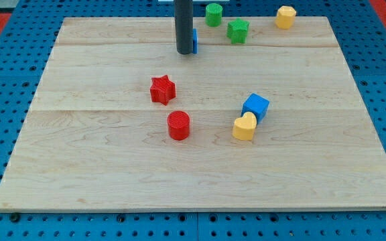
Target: Place the red star vertically bottom to the blue triangle
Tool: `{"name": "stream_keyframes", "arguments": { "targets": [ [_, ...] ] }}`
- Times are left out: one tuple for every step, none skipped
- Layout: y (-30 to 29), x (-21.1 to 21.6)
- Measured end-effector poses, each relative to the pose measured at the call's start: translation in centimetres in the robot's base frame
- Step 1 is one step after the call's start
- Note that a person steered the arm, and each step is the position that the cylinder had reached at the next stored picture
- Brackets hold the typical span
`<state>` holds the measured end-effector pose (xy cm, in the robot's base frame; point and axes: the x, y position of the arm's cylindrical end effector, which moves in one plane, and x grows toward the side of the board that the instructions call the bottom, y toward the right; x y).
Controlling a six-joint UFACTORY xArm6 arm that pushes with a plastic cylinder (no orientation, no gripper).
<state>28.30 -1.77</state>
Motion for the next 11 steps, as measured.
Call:
{"name": "stream_keyframes", "arguments": {
  "targets": [
    [-0.1,2.3],
    [-0.3,9.7],
    [-0.6,16.9],
    [-6.7,18.8],
    [-11.1,16.5],
    [-5.3,14.8],
    [-1.6,13.1],
    [-5.5,13.1],
    [-8.6,11.8],
    [-5.0,11.6],
    [2.7,11.5]
  ]
}}
